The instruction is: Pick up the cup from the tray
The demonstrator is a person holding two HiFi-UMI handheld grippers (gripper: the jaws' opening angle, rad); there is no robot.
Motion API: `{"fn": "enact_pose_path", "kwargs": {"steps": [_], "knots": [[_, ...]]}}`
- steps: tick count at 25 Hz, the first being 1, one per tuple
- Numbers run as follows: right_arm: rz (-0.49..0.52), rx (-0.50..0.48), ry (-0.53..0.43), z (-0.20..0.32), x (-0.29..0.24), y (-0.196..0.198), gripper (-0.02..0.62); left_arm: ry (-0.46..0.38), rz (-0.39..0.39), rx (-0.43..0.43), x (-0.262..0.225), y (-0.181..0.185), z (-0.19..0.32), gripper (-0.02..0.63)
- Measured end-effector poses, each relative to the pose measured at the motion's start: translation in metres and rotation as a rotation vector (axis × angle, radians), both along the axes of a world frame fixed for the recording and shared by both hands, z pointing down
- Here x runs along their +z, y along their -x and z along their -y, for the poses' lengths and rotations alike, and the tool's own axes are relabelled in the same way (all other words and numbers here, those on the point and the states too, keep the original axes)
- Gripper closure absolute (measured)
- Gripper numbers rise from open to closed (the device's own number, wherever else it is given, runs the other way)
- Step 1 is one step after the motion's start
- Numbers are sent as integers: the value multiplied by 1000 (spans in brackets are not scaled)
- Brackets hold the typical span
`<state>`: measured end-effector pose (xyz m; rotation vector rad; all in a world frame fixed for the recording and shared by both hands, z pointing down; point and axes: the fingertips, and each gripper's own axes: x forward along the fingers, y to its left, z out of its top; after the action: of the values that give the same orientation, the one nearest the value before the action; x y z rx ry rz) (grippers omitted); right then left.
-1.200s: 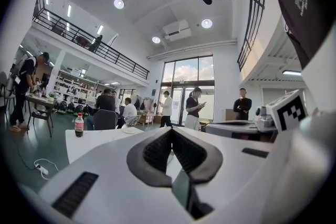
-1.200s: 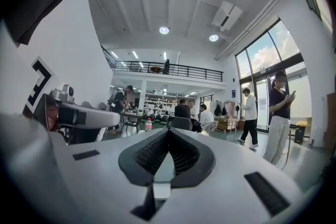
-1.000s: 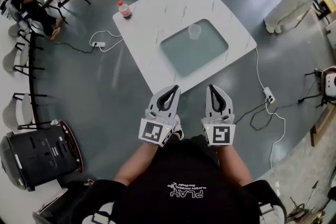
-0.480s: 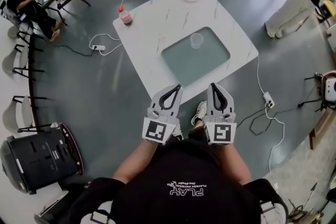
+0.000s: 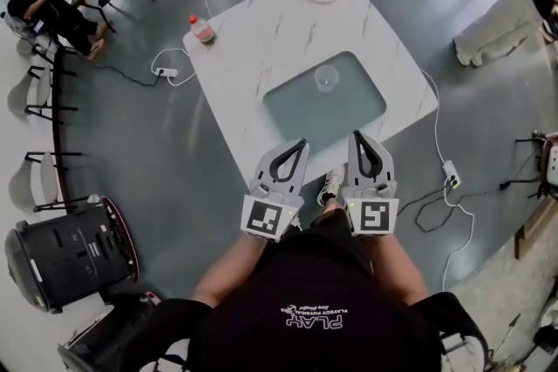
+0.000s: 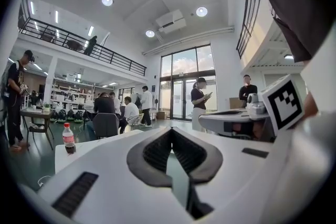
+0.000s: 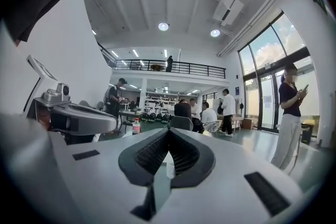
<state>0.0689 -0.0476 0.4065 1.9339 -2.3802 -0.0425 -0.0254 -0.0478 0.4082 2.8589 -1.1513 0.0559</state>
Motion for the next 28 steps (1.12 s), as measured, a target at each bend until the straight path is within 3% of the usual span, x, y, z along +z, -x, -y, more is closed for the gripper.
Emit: {"fn": "enact_pose_path", "kwargs": {"steps": [7, 19, 28], "knots": [[-6, -52, 34, 40, 13, -22, 594, 15, 32, -51, 5, -20, 42, 600], [20, -202, 48, 103, 25, -40, 594, 61, 43, -239, 21, -34, 95, 600], [4, -217, 87, 123, 44, -33, 594, 97, 52, -266, 36, -23, 115, 600]]}}
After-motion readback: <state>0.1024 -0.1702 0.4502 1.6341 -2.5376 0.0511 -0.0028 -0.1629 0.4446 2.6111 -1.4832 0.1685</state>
